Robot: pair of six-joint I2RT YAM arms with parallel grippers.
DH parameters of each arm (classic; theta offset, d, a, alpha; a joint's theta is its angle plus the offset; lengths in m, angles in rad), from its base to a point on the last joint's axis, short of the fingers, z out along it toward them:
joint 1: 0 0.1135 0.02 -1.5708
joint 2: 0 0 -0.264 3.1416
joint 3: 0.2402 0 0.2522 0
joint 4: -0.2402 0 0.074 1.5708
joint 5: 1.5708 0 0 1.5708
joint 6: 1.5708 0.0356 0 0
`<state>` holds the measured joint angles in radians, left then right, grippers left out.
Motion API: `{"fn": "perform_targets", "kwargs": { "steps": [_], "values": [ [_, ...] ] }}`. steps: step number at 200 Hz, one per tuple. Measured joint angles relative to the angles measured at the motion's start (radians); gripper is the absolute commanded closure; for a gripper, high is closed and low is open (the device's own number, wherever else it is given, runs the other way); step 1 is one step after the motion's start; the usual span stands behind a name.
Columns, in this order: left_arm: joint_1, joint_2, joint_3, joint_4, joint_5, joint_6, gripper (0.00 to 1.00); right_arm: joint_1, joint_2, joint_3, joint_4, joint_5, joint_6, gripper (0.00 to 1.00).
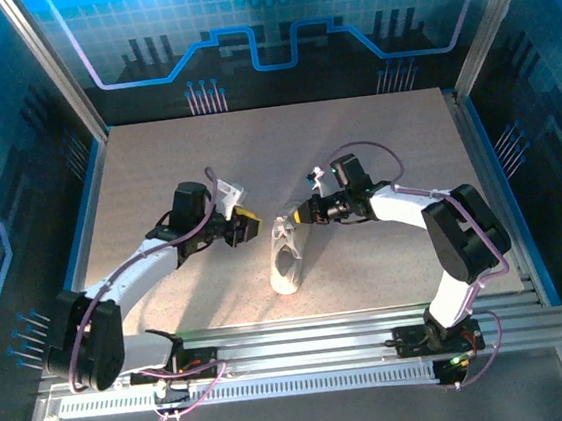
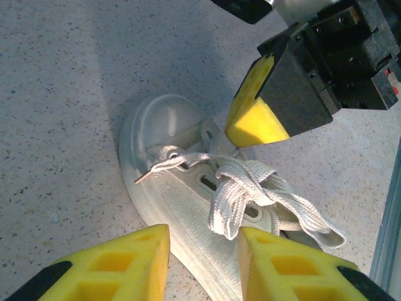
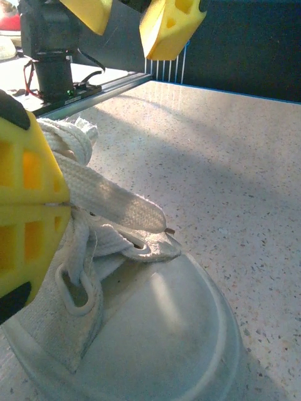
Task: Tie the shoes
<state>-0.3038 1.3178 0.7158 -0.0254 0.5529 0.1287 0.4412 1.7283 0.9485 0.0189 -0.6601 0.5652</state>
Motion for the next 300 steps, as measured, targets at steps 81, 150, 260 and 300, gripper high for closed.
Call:
{"fn": "perform_targets", "kwargs": {
  "steps": [81,150,260,300],
  "values": [
    [-0.062,0.155,0.121,-0.050,0.009,0.119,0.64,-0.004,0.018,0.024,-0.011,-0.005,-0.022,1.00],
    [-0.101,0.187,0.170,-0.185,-0.044,0.355,0.64,-0.004,0.046,0.050,-0.029,-0.028,-0.039,1.00],
    [-0.109,0.314,0.284,-0.254,-0.019,0.553,0.64,-0.006,0.068,0.080,-0.056,-0.032,-0.067,1.00],
    [-0.124,0.338,0.312,-0.296,-0.020,0.591,0.85,-0.013,0.070,0.080,-0.064,-0.032,-0.070,1.00]
  ]
}}
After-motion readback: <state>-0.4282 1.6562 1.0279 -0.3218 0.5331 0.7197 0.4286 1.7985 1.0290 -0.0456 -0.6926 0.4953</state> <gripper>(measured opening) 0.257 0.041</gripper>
